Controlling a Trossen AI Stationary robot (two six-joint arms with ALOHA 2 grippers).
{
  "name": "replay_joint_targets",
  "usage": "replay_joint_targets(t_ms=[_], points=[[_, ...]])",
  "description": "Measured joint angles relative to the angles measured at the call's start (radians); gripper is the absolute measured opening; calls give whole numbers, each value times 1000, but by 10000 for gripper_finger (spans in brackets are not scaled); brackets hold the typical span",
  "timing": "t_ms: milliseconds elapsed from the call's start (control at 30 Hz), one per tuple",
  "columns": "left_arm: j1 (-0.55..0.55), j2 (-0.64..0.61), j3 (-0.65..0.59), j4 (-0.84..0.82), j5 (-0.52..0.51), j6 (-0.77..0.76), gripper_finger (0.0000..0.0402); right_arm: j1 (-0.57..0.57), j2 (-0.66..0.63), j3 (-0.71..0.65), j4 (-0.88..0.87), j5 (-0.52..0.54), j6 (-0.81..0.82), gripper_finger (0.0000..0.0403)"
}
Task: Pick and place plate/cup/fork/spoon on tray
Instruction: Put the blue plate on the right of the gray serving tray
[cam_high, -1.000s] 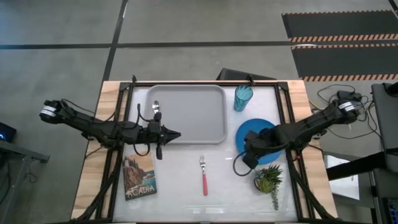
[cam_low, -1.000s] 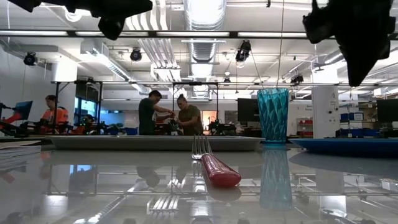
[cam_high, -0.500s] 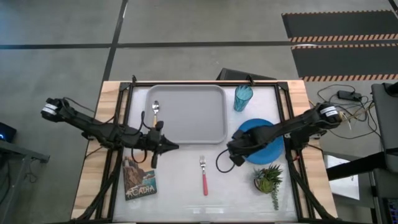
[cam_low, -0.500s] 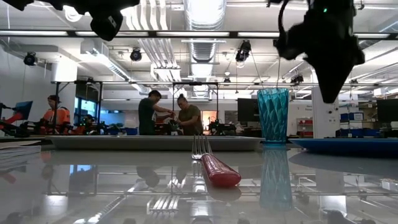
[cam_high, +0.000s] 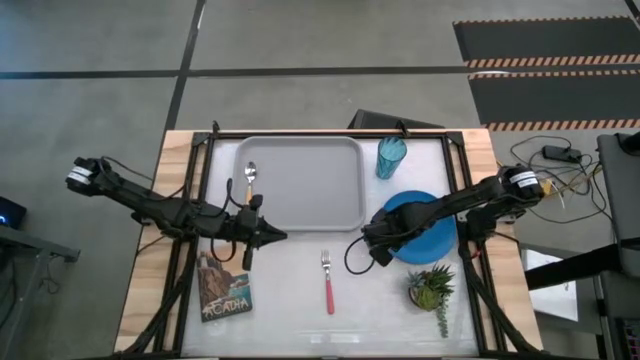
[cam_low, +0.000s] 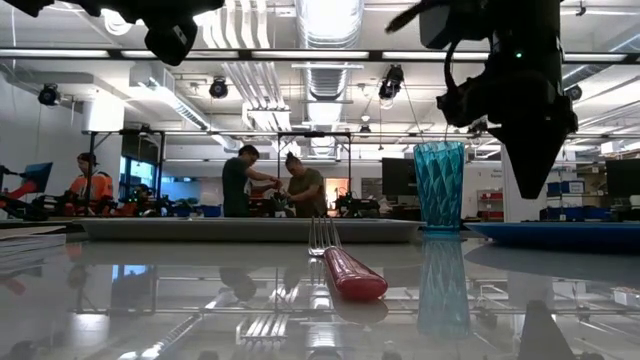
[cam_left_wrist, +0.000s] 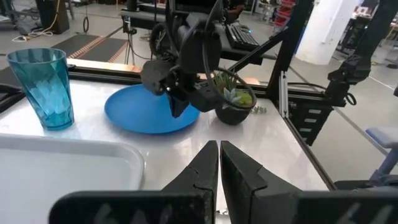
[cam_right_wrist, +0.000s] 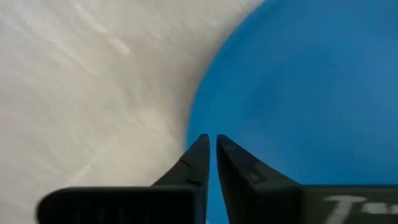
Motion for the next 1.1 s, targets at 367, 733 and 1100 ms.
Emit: replay_joint_targets(t_ms=[367,733,1100], points=[[-1,0,0,3,0,-3,0,0,39,0,46,20,53,177],[-1,0,0,3,0,-2,0,0,128,0,62,38,101,205],[-1,0,0,3,0,-2,0,0,182,1,65,33,114,157]])
